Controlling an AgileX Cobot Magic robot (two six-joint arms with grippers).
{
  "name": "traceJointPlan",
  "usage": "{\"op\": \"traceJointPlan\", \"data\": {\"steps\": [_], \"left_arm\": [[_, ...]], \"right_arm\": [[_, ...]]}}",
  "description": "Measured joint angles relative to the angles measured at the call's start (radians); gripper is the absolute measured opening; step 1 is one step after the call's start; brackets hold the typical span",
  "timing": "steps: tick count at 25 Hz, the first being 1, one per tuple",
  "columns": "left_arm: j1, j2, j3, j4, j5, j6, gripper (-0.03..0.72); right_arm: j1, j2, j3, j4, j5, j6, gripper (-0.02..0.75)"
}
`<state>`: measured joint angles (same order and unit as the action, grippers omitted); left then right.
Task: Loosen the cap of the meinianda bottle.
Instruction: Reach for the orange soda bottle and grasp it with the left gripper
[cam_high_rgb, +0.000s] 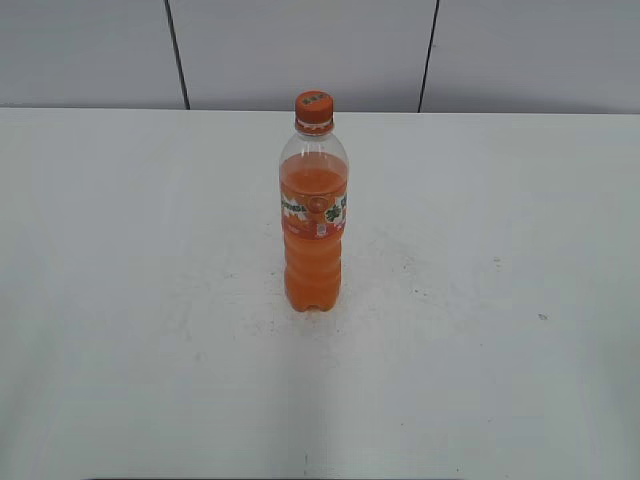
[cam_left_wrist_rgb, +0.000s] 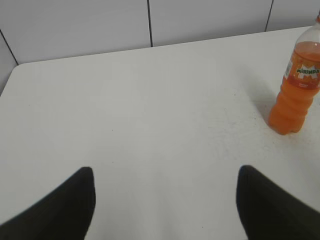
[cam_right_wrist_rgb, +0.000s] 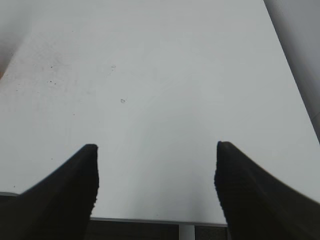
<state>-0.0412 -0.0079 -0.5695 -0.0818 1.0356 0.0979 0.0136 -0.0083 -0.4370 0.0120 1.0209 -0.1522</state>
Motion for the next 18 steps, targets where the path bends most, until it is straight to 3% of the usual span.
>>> {"op": "traceJointPlan", "data": {"steps": [10, 18], "left_arm": [[0.0, 0.016, 0.0, -0.048, -0.003, 0.0, 0.521], [0.0, 0.205, -0.041, -0.058, -0.066, 0.0, 0.519]], "right_arm": [[0.0, 0.0, 0.0, 0.0, 0.0, 0.0, 0.545], [0.0, 0.0, 0.0, 0.0, 0.0, 0.0, 0.545]]}}
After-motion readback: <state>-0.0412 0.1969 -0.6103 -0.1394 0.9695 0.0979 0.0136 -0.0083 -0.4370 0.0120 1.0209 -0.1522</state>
